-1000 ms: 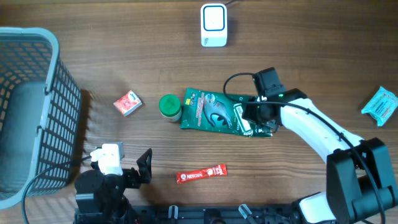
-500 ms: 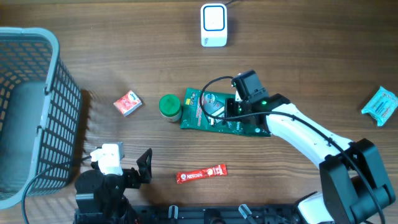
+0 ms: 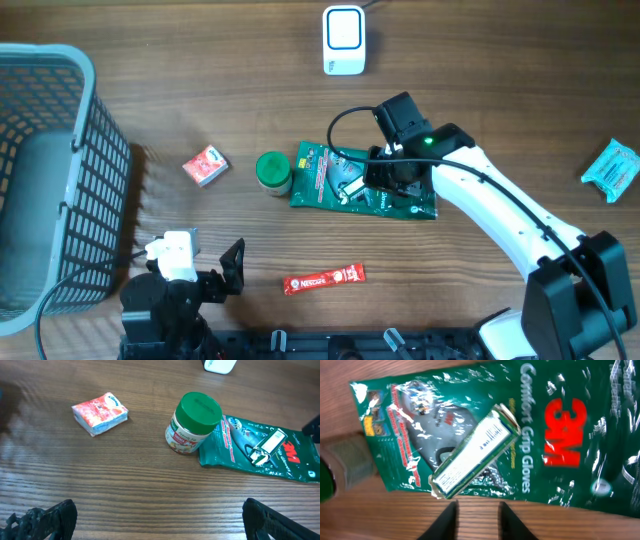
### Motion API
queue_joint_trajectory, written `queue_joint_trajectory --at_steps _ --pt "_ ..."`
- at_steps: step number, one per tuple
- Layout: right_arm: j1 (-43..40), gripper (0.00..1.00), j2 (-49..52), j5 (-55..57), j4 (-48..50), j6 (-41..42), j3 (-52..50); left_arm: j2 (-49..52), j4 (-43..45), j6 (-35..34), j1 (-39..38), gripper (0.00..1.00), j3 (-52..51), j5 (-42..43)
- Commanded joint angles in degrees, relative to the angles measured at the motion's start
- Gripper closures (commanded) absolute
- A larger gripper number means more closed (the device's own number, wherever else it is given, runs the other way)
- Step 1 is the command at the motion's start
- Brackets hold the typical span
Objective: Scan the item barcode
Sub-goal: 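Lower the right gripper and grasp the green barcoded box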
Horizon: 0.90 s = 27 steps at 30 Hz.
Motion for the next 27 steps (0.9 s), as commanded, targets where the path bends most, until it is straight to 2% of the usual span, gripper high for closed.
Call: queue_joint_trajectory --at_steps 1,3,4,10,13,18,24,27 --pt "0.44 0.96 0.59 4.20 1.40 9.99 -2.05 -0.39 0.31 0.26 0.31 0.00 -0.15 0.46" --pt "0.44 0.96 1.81 7.54 4.81 8.96 -4.52 -0.39 0.31 0.26 0.31 0.00 -0.15 0.46" --pt "0.44 0.96 3.28 7.48 7.28 6.71 -4.96 -0.39 0.31 0.26 0.31 0.00 -0.15 0.46" --pt "0.44 0.96 10.95 7.48 13.40 5.60 -4.96 -0.39 0.31 0.26 0.31 0.00 -0.15 0.46" --pt "0.37 0.95 11.06 7.21 14.69 3.85 -4.31 -0.39 0.31 0.26 0.31 0.00 -0.15 0.46" --pt "0.44 0.96 11.04 4.20 14.19 -5.38 0.35 -0.39 0.31 0.26 0.31 0.00 -0.15 0.46" --pt "0.46 0.96 11.04 0.79 16.98 -12.74 1.86 -0.39 0.31 0.26 0.31 0.00 -0.15 0.46" --pt "2.14 0.96 11.19 -0.28 18.99 -13.20 1.86 -0.39 0.31 0.26 0.31 0.00 -0.15 0.46"
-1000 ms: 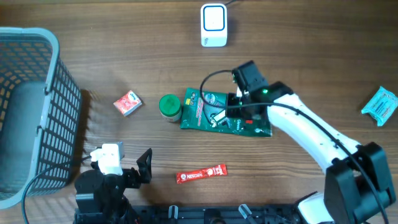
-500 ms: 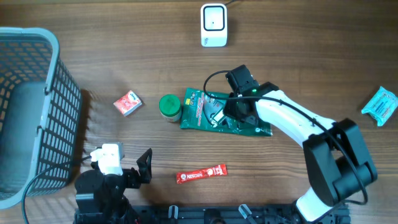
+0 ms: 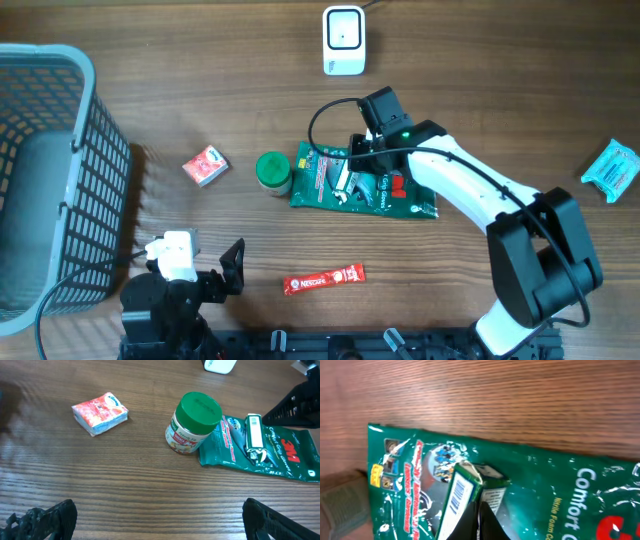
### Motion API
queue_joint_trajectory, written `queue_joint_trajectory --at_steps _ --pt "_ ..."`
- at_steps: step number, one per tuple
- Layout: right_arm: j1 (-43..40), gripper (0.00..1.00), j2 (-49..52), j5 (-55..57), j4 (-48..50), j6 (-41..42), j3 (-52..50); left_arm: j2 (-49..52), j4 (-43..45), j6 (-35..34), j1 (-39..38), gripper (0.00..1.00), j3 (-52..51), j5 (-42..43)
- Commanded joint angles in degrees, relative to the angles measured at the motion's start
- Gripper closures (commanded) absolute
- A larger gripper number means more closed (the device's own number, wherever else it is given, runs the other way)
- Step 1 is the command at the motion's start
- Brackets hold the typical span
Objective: Scan the item barcode
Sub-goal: 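Lower the right gripper and grasp the green barcoded box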
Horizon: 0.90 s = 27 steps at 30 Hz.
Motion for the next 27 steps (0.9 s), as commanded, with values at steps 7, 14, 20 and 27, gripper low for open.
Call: queue_joint_trajectory --at_steps 7,14,20,27 --pt "5.44 0.94 3.32 0.66 4.55 -3.21 1.75 -0.42 0.28 0.28 0.31 0.00 -0.15 0.46" --pt "5.44 0.87 3.19 2.82 -18.86 -3.72 24.76 -0.42 0.28 0.26 0.31 0.00 -0.15 0.46" --pt "5.38 0.41 3.58 19.04 -35.17 11.98 24.17 -0.42 0.28 0.28 0.31 0.00 -0.15 0.46" --pt "3.93 0.95 5.01 20.17 -22.32 16.35 8.55 -0.42 0.31 0.26 0.31 0.00 -0.15 0.46"
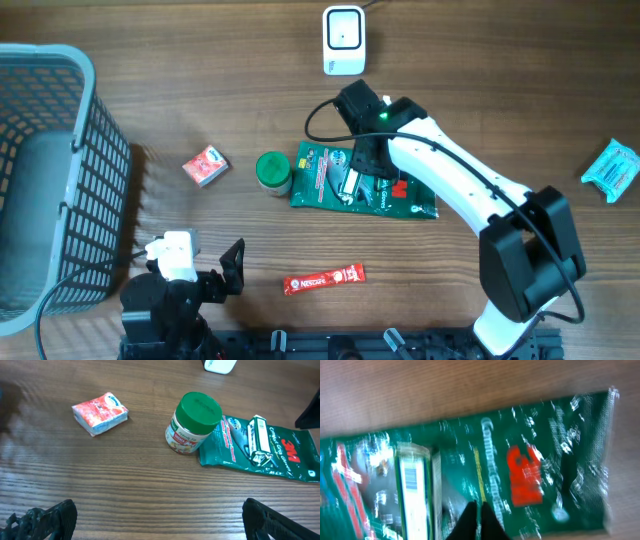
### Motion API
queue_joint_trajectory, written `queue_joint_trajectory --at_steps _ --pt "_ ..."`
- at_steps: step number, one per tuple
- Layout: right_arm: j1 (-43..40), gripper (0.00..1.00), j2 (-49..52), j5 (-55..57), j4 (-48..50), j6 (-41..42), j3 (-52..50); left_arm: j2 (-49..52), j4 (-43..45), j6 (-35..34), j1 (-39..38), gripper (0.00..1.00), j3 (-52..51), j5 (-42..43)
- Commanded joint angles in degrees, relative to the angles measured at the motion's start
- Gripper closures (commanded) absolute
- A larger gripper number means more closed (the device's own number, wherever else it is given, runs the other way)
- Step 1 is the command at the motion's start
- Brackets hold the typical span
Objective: Scan the item barcode
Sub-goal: 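Lower the right gripper and grasp the green barcoded box, then lift the green box off the glove pack with the right gripper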
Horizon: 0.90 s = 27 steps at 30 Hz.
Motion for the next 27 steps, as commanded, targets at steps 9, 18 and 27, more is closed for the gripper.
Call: queue_joint_trajectory --at_steps 9,18,27 --pt "-0.37 0.96 5.11 -6.19 11.93 -6.05 -4.24 -0.42 0.26 0.26 0.31 0.00 -0.15 0.46" --pt "-0.31 0.95 6.69 -8.48 10.27 -14.73 0.63 -0.42 0.26 0.26 0.31 0.00 -0.15 0.46" --pt "2.34 0.96 6.69 -9.16 7.91 -18.88 4.13 -0.42 0.26 0.28 0.31 0.00 -0.15 0.46"
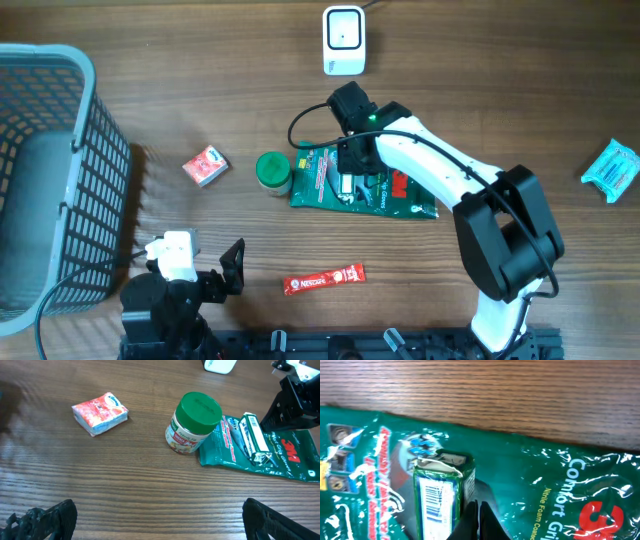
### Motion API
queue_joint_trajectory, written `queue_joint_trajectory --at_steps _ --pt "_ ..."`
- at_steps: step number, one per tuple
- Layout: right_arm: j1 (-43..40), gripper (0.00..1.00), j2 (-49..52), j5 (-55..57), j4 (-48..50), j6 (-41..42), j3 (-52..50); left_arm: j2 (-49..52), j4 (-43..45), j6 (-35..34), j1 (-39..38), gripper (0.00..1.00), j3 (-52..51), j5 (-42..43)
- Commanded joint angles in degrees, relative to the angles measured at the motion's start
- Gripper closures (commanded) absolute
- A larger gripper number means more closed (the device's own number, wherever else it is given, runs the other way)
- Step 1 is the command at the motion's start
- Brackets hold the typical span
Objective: Scan the item barcode
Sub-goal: 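Lift the green box off the glove pack with the right gripper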
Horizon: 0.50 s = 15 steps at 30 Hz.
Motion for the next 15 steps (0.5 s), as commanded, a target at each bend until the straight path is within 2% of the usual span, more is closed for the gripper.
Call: queue_joint_trajectory --at_steps 1,11,15 --pt "2.67 0.96 0.42 -0.68 -0.33 -1.86 3.15 -0.42 0.28 0.26 0.31 0.00 -0.15 0.46" --pt "6.54 0.94 1.01 -0.74 1.62 -1.57 3.30 -0.42 0.28 0.28 0.31 0.00 -0.15 0.46" --pt "6.54 0.93 0.94 -0.72 -5.16 -1.77 8.70 -0.42 0.28 0.26 0.31 0.00 -0.15 0.46"
